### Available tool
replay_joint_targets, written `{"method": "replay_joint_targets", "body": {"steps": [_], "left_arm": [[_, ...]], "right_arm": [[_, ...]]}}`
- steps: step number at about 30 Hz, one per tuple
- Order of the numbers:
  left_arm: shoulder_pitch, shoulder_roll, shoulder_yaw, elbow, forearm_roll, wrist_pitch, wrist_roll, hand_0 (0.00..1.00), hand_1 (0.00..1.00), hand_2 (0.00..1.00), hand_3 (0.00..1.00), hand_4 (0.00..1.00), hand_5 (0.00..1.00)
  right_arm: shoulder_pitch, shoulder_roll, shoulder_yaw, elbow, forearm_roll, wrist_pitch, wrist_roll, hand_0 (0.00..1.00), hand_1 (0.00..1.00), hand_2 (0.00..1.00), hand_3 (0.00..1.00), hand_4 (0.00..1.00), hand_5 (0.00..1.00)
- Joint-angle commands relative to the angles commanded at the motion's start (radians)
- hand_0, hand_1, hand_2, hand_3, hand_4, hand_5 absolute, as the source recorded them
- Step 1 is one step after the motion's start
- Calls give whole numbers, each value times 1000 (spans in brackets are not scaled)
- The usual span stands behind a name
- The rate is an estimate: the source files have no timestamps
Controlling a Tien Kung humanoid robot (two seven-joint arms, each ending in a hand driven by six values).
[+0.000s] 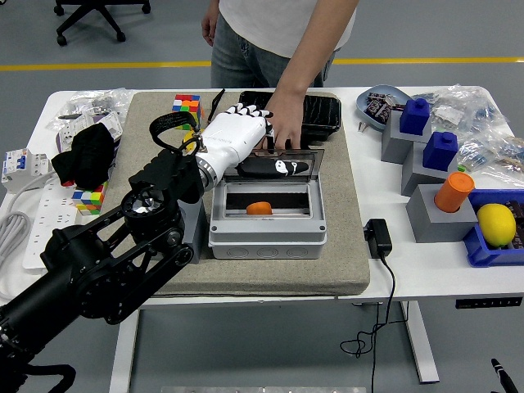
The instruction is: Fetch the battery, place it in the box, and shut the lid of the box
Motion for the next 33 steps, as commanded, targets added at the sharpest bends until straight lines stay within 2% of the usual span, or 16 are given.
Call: {"method": "replay_joint_targets", "body": {"steps": [1, 2, 7, 8, 13, 14, 19, 20, 25, 26, 33], "left_arm": [[1, 0, 0, -3, -2, -1, 2, 998, 998, 916, 476, 998, 998], [1, 0, 1, -5, -6, -4, 4, 998, 773, 743, 622, 998, 998], [4, 0, 2, -8, -20, -12, 2, 998, 773, 743, 622, 998, 998], [4, 0, 2, -8, -20, -13, 2, 701, 629, 685, 680, 998, 998], [6, 1, 7, -17, -36, -25, 9, 701, 629, 685, 680, 998, 998], [7, 1, 8, -20, -34, -25, 9, 368, 333, 508, 522, 998, 998], [7, 2, 11, -33, -35, -16, 4, 368, 333, 508, 522, 998, 998], [7, 2, 12, -35, -38, -19, 6, 265, 140, 239, 319, 998, 998], [10, 4, 21, -42, -54, -39, 17, 265, 140, 239, 319, 998, 998], [11, 4, 22, -43, -56, -43, 19, 230, 91, 197, 248, 998, 998], [16, 6, 37, -54, -74, -79, 37, 229, 82, 184, 234, 998, 998]], "right_arm": [[0, 0, 0, 0, 0, 0, 0, 952, 845, 790, 802, 998, 998], [0, 0, 1, 0, -1, 0, 0, 951, 844, 790, 802, 998, 998], [0, -1, -1, 0, 0, 1, -1, 951, 844, 790, 802, 998, 998], [0, -1, -2, 0, 1, 1, -1, 952, 844, 790, 803, 998, 998], [0, -2, -3, 0, 0, 0, -1, 952, 844, 790, 803, 998, 998], [0, -3, -4, 0, 1, 0, -1, 950, 843, 790, 802, 998, 998], [-1, -3, -7, 0, 2, 0, -2, 950, 843, 790, 802, 998, 998], [-1, -3, -9, 0, 4, 1, -1, 949, 844, 790, 802, 998, 998], [0, -4, -11, 0, 7, 0, -1, 949, 844, 790, 802, 998, 998], [0, -5, -10, 0, 7, 0, -2, 949, 844, 790, 802, 998, 998], [1, -6, -10, 0, 10, -1, -1, 950, 844, 790, 802, 998, 998]]}}
